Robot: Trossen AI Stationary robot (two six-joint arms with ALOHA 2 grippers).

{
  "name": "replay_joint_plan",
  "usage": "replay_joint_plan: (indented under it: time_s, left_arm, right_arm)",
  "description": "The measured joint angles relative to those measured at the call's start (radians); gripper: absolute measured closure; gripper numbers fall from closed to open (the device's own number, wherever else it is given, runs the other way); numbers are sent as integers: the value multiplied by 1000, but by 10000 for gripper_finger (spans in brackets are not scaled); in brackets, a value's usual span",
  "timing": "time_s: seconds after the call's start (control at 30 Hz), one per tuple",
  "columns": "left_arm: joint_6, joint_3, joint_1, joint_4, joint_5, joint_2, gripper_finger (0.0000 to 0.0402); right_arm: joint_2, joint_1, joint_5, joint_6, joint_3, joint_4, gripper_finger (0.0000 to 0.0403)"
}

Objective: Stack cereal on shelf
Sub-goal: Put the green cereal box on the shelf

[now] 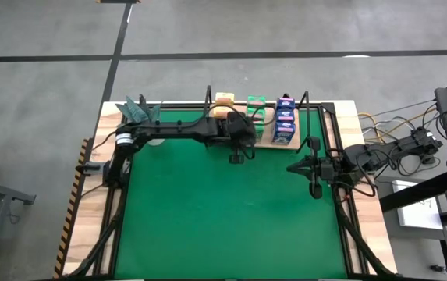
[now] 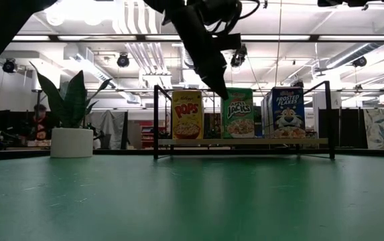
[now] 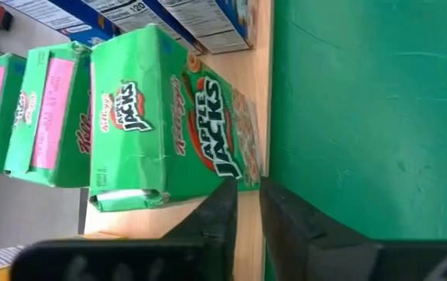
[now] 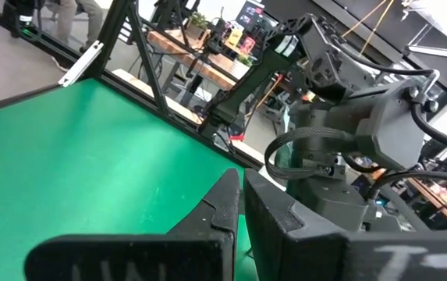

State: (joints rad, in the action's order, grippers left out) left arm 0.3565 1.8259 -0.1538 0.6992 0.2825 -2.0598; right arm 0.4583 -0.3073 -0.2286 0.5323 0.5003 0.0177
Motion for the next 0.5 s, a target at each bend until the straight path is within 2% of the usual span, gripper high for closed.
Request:
replay_joint_plan:
  time_s: [0.23, 0.5]
  left_arm:
    - [0, -1, -15, -16, 0, 0, 391]
    - [4, -1, -34, -28, 0, -2, 397]
  right_arm:
    - [0, 0, -10, 2, 0, 0, 390]
    - [0, 0, -10, 8, 0, 0, 390]
